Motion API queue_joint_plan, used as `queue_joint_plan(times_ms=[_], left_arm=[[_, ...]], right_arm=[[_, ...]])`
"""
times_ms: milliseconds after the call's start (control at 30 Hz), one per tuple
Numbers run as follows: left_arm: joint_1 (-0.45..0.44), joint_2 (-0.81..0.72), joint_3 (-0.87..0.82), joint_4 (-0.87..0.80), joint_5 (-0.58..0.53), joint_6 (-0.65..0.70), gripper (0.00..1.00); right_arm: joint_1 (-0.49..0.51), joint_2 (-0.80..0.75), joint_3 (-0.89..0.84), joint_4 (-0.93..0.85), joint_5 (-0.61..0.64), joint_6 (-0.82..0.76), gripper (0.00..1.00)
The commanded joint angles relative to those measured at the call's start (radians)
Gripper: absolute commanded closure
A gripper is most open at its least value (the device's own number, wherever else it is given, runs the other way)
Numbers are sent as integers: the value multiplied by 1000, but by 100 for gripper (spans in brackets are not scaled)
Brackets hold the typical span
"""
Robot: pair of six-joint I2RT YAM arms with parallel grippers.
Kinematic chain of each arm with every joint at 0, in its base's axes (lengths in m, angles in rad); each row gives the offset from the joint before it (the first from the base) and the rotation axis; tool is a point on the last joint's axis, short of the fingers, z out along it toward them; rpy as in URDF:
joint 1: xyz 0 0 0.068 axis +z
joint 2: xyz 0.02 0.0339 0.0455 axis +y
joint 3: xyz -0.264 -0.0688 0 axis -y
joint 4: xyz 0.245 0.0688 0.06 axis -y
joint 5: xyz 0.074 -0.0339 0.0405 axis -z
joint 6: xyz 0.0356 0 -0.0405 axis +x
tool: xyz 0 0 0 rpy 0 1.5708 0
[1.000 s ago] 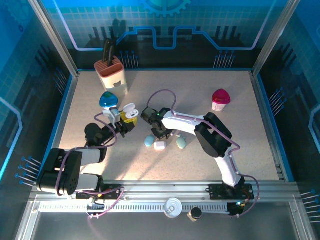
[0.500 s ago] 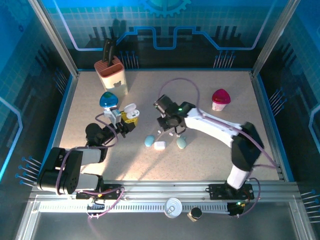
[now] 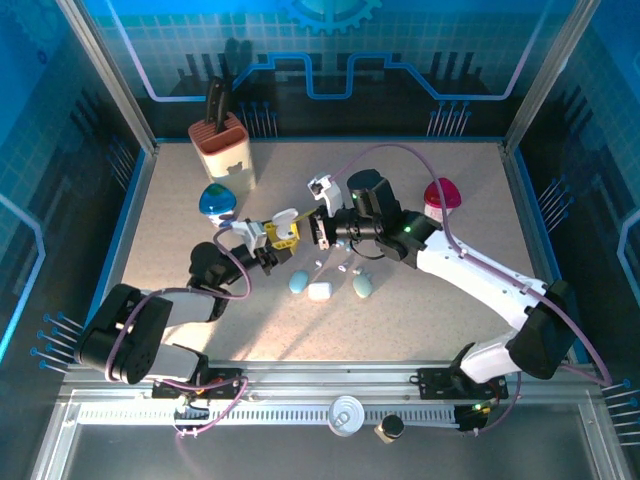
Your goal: Insert the wireless bluetooth earbuds into the charging case
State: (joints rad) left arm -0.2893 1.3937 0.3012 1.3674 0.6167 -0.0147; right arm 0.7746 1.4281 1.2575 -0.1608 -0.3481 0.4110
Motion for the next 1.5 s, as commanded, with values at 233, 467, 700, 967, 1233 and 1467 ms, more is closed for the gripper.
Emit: queue_joint_plan(times_ms=[233, 467, 700, 967, 1233, 1467], left_arm=[[-51, 2, 46, 33, -57, 36, 64], [-57, 4, 41, 33, -58, 48, 63], [-59, 13, 41, 34, -54, 51, 63], [-59, 4, 43, 35, -69, 48, 63], [-58, -2, 49, 33, -64, 29, 63], [-59, 1, 57, 34, -58, 21, 63]], right_arm=[[-5, 93, 14, 94, -76, 26, 84], [-5, 121, 4, 114, -40, 29, 85], [-9, 137, -22, 157, -2, 40, 85], [-9, 166, -14, 97, 40, 32, 82], [-6, 153, -26, 22, 153, -17, 78], [2, 145, -14, -2, 196, -36, 74]])
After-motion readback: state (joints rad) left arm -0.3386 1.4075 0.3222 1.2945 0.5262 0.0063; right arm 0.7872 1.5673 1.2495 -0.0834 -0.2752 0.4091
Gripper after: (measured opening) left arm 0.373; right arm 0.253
